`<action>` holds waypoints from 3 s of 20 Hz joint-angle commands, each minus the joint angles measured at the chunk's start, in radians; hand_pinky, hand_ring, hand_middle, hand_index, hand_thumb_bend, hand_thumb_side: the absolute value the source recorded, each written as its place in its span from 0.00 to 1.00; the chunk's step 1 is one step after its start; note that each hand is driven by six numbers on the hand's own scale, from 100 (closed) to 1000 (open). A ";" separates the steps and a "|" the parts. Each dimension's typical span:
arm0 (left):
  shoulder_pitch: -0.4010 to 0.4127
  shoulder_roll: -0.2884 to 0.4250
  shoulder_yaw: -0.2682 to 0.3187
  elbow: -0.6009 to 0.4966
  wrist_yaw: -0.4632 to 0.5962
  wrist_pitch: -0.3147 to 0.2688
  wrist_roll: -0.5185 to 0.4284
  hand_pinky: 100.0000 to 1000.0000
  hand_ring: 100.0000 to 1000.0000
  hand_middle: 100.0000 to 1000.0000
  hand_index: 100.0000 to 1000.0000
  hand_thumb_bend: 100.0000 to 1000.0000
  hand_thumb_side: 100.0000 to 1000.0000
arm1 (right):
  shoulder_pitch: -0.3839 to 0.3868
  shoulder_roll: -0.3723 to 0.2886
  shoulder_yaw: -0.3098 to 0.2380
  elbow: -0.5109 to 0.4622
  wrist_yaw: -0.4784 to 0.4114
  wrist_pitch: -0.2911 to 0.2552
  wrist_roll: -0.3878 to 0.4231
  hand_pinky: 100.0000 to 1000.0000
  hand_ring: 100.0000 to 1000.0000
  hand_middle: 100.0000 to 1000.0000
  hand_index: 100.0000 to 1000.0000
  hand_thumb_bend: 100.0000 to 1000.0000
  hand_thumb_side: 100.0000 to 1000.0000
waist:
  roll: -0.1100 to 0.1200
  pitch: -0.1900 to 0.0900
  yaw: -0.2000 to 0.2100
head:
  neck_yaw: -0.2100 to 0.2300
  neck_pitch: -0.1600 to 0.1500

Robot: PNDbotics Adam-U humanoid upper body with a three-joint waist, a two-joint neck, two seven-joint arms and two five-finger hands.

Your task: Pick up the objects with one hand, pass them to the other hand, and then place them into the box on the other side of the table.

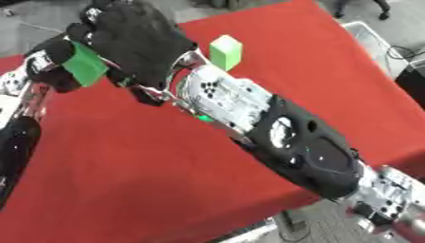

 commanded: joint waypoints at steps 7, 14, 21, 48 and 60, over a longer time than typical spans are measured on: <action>-0.006 0.028 -0.057 -0.041 0.008 -0.010 -0.001 0.72 0.41 0.40 0.75 0.48 0.57 | -0.009 -0.007 -0.007 -0.017 0.012 0.006 0.002 0.00 0.69 0.47 0.50 0.14 0.00 | -0.001 -0.012 0.002 | -0.007 -0.003; -0.002 0.047 -0.082 -0.018 -0.016 -0.070 -0.001 0.66 0.28 0.25 0.65 0.25 0.36 | -0.004 -0.010 -0.006 -0.017 0.014 0.010 -0.001 0.00 0.69 0.47 0.49 0.13 0.00 | -0.001 -0.012 0.004 | -0.013 -0.003; 0.001 0.055 -0.089 -0.001 -0.028 -0.095 -0.001 0.57 0.14 0.09 0.50 0.00 0.12 | -0.001 -0.011 -0.006 -0.017 0.015 0.012 -0.004 0.00 0.69 0.48 0.49 0.13 0.00 | -0.002 -0.013 0.006 | -0.021 -0.003; 0.017 0.216 -0.025 0.124 -0.078 -0.228 -0.001 0.54 0.09 0.02 0.46 0.00 0.09 | 0.032 -0.037 -0.006 -0.017 0.051 0.056 0.042 0.00 0.87 0.97 1.00 0.72 0.35 | 0.005 -0.025 0.025 | -0.058 -0.003; 0.213 0.712 0.342 0.528 -0.247 -0.763 -0.001 0.53 0.11 0.04 0.47 0.00 0.00 | 0.075 -0.094 -0.011 -0.017 0.050 0.056 0.096 0.00 0.86 0.96 1.00 0.64 0.38 | 0.047 -0.057 0.049 | 0.329 -0.003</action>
